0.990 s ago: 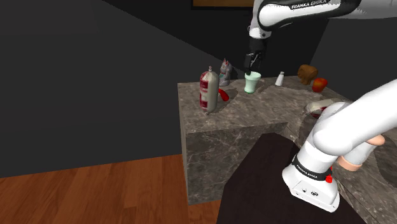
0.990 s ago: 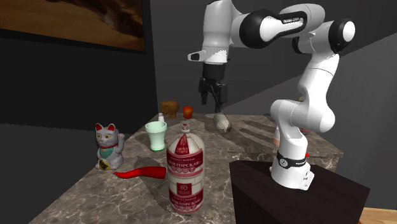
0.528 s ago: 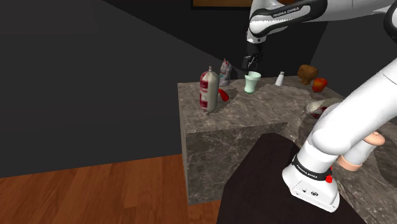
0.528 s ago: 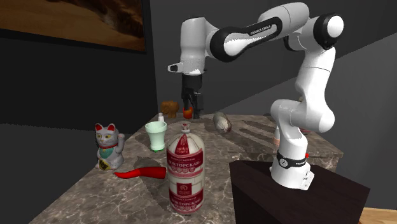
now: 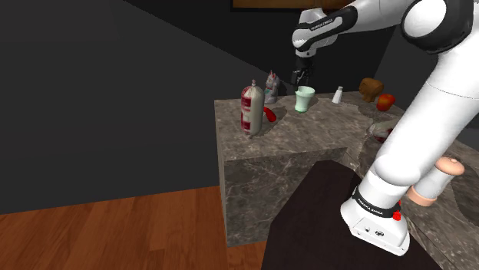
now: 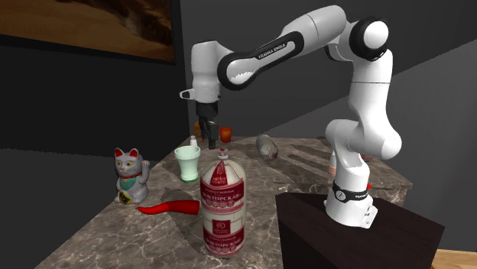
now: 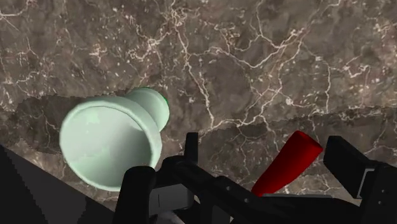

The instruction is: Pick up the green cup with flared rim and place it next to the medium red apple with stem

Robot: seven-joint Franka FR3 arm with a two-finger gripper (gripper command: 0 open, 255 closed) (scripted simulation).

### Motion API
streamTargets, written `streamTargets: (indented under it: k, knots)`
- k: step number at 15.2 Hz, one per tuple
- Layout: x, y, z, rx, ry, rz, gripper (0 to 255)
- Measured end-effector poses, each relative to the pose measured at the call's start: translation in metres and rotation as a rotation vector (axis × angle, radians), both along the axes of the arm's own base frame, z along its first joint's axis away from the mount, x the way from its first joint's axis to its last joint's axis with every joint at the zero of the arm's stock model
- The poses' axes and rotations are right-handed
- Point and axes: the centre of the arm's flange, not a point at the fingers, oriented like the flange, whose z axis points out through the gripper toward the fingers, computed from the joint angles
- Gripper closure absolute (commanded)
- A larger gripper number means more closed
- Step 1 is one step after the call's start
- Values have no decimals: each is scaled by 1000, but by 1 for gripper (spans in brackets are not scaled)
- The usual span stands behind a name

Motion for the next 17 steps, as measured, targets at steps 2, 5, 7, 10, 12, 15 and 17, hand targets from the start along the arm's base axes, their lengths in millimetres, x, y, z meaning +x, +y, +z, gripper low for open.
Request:
streamTargets:
  k: [2,5,7,10,12,15,17]
  knots:
    - [11,-20,-12,-2,4,-9,0]
    - [27,-51,-28,-5,8,-22,0]
    - [39,-75,-41,-7,12,-31,0]
    - [48,-101,-54,-8,17,-41,0]
    - [50,-104,-65,-9,17,-41,0]
    - [49,-108,-80,-9,17,-42,0]
    - [48,-108,-89,-9,17,-42,0]
